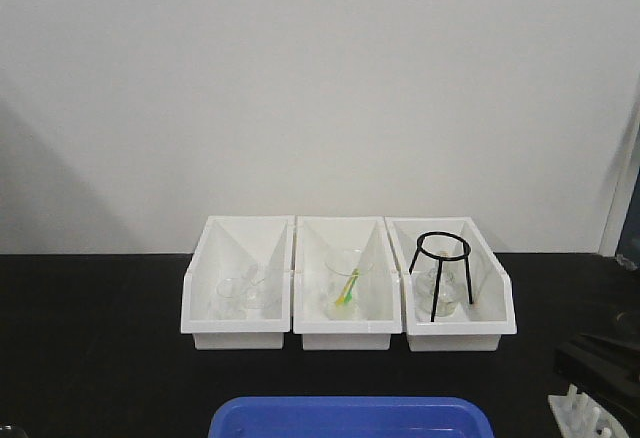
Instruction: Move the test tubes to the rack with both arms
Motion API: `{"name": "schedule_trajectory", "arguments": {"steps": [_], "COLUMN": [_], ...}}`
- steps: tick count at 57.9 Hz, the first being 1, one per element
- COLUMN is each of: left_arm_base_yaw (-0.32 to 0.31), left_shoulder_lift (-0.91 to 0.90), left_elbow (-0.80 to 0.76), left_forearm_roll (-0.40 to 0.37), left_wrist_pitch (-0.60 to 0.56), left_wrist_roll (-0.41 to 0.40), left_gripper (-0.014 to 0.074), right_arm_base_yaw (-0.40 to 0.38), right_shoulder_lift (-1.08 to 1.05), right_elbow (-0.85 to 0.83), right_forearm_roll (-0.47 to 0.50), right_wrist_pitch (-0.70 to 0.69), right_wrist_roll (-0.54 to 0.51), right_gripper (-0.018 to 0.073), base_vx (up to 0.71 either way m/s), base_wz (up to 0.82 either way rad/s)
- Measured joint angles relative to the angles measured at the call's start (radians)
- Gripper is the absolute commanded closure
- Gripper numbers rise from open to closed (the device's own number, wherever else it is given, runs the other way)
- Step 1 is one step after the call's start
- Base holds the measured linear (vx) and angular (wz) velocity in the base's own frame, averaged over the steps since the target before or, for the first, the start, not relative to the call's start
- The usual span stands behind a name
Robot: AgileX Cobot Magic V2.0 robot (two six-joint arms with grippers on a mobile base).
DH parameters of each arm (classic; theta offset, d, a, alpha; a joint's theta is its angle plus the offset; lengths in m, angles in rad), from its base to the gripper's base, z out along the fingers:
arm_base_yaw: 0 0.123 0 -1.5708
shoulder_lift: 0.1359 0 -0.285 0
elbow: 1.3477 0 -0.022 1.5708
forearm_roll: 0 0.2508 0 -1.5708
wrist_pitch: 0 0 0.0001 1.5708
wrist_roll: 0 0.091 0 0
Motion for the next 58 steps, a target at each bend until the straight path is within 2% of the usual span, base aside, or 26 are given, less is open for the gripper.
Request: {"name": "schedule_trajectory", "arguments": {"steps": [16, 27, 35, 43, 52, 58], "left_arm_base_yaw": [0.0, 0.013, 0.105, 0.188, 0.218, 0.218], "left_shoulder_lift": [0.0, -0.022, -0.144, -0.325, -0.549, -0.675], "left_elbow": [0.0, 0.04, 0.189, 0.424, 0.68, 0.729], "left_forearm_roll": [0.005, 0.099, 0.111, 0.111, 0.088, 0.057], "left_wrist_pitch": [0.002, -0.054, -0.12, -0.214, -0.314, -0.318], "left_wrist_roll": [0.006, 0.053, 0.033, -0.003, -0.013, -0.015], "left_gripper": [0.0617, 0.0617, 0.0617, 0.0617, 0.0617, 0.0617], "right_arm_base_yaw": [0.0, 0.0, 0.0, 0.0, 0.0, 0.0], "right_shoulder_lift": [0.0, 0.0, 0.0, 0.0, 0.0, 0.0], "right_elbow": [0.0, 0.0, 0.0, 0.0, 0.0, 0.0], "right_forearm_roll": [0.0, 0.0, -0.001, -0.001, -0.001, -0.001], "right_wrist_pitch": [0.0, 0.0, 0.0, 0.0, 0.0, 0.0], "right_wrist_roll": [0.003, 0.003, 0.003, 0.003, 0.003, 0.003], "right_gripper": [0.0567, 0.0567, 0.0567, 0.0567, 0.0567, 0.0567], "base_vx": [0.0, 0.0, 0.0, 0.0, 0.0, 0.0], "base_wz": [0.0, 0.0, 0.0, 0.0, 0.0, 0.0]}}
